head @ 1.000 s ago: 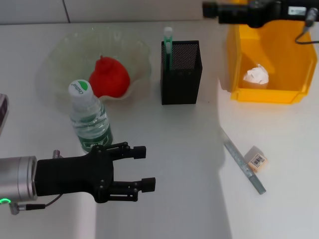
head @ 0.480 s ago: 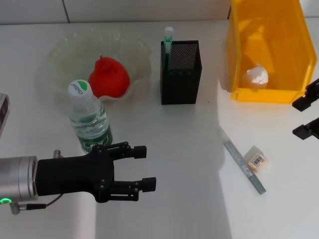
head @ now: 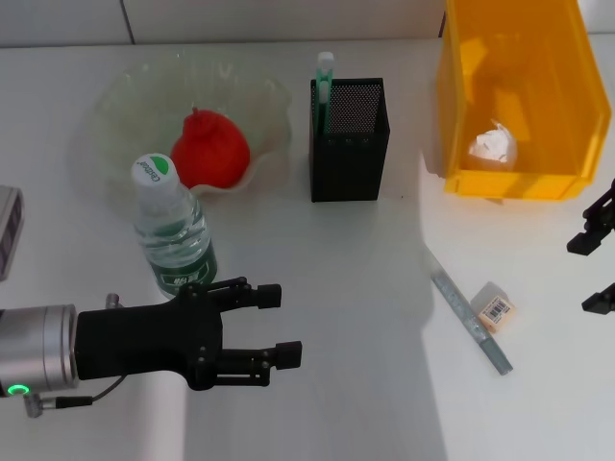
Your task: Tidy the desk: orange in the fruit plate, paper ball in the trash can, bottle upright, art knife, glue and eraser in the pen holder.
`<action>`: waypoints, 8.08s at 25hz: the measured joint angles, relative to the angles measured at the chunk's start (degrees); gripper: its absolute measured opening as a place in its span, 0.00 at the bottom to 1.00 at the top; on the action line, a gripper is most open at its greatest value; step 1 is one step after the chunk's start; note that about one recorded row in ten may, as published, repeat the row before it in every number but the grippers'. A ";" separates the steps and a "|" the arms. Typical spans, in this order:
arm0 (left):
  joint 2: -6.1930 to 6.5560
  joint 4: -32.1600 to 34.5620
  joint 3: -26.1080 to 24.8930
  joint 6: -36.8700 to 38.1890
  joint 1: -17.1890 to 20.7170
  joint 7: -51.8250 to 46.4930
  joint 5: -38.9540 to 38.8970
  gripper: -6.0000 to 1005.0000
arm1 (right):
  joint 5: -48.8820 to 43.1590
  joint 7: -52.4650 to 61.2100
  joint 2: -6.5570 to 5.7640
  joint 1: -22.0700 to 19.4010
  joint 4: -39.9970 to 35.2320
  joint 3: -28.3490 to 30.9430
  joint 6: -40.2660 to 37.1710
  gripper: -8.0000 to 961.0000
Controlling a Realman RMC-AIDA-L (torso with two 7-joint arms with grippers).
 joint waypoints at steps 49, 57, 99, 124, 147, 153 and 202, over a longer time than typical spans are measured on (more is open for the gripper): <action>-0.12 -2.36 -0.03 -2.93 0.19 -0.56 -0.65 0.86 | -5.05 -26.01 4.52 7.72 26.68 -13.09 23.30 0.63; 0.00 -2.36 0.00 -2.92 0.17 -1.04 -0.65 0.86 | -4.65 -25.62 4.54 7.81 27.23 -15.06 23.63 0.61; 0.61 -1.68 0.29 -1.99 0.48 -3.56 0.03 0.86 | 12.58 -17.99 2.64 8.77 14.37 12.39 19.33 0.28; 0.44 -1.65 0.79 -0.80 0.57 -3.69 0.05 0.86 | 24.27 -9.86 4.09 13.78 37.95 12.15 47.44 0.33; 0.72 -0.27 0.75 1.15 1.53 -3.83 0.61 0.86 | 3.77 32.01 4.10 5.35 3.18 4.74 20.36 0.52; 0.71 0.93 0.79 0.84 1.74 -3.60 1.12 0.86 | 3.97 38.79 4.29 1.81 6.86 1.01 22.30 0.52; 0.62 3.88 4.39 1.36 1.90 -0.11 2.95 0.86 | -2.68 63.30 4.54 1.05 15.67 -26.01 31.59 0.45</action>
